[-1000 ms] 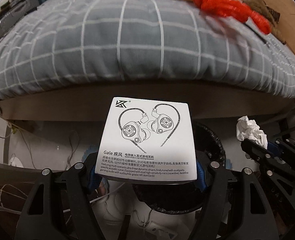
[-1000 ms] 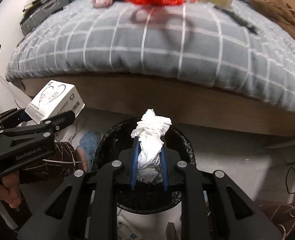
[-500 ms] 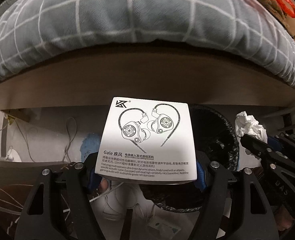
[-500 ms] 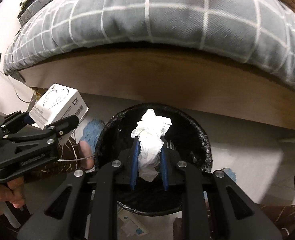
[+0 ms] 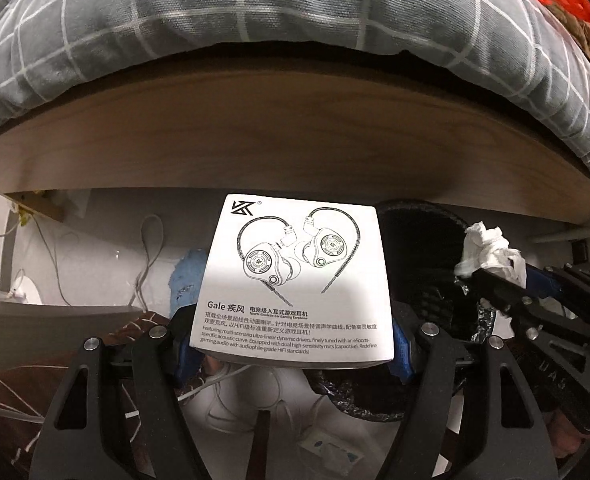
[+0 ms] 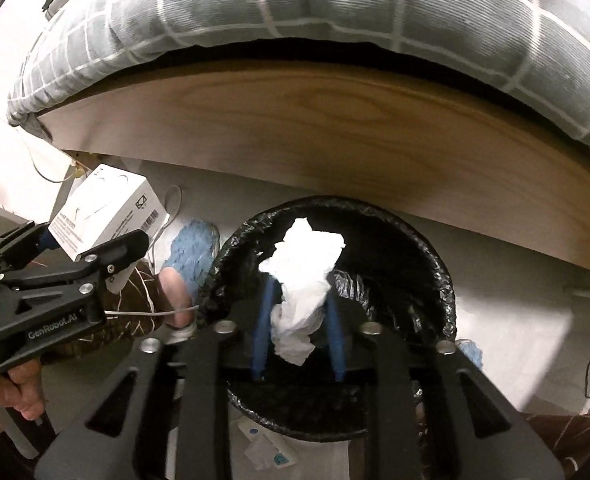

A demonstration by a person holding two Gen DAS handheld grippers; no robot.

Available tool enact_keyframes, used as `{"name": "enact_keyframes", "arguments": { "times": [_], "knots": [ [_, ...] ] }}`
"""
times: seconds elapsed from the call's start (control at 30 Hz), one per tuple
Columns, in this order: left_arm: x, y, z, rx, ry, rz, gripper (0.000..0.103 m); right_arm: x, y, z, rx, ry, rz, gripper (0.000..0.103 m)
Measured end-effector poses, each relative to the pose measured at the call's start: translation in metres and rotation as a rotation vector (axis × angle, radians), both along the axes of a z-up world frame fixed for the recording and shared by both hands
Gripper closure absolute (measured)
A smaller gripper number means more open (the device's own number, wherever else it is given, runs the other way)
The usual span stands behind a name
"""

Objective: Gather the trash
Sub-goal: 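Open right tool to drop tissue while left tool drops the box into bin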

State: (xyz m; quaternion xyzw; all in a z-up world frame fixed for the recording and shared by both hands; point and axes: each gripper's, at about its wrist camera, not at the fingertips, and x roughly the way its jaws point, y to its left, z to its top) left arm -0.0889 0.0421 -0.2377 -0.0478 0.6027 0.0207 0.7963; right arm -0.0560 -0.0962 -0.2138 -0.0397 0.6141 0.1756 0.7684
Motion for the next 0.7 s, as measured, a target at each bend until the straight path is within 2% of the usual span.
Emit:
{"name": "enact_keyframes", "arguments": {
  "times": [0.13, 0.3, 0.4, 0.5, 0.7],
  "knots": [
    [0.002, -0.004, 0.002, -0.004, -0.009, -0.014, 0.033, 0.001, -0.004, 0.004, -0.010, -0.024, -0.013, 0.055],
    [0.010, -0.018, 0.006, -0.005, -0.021, -0.042, 0.033, 0.002, -0.020, 0.018, -0.031, -0.083, -0.062, 0.028],
    [0.014, -0.031, 0.010, -0.005, -0.026, -0.067, 0.033, 0.003, -0.038, 0.028, -0.060, -0.122, -0.115, 0.018],
    [0.016, -0.045, 0.012, -0.010, -0.027, -0.090, 0.033, 0.002, -0.058, 0.035, -0.083, -0.146, -0.163, 0.011],
    [0.019, -0.073, 0.018, -0.018, -0.028, -0.131, 0.033, -0.002, -0.087, 0.050, -0.122, -0.188, -0.212, 0.008]
  ]
}}
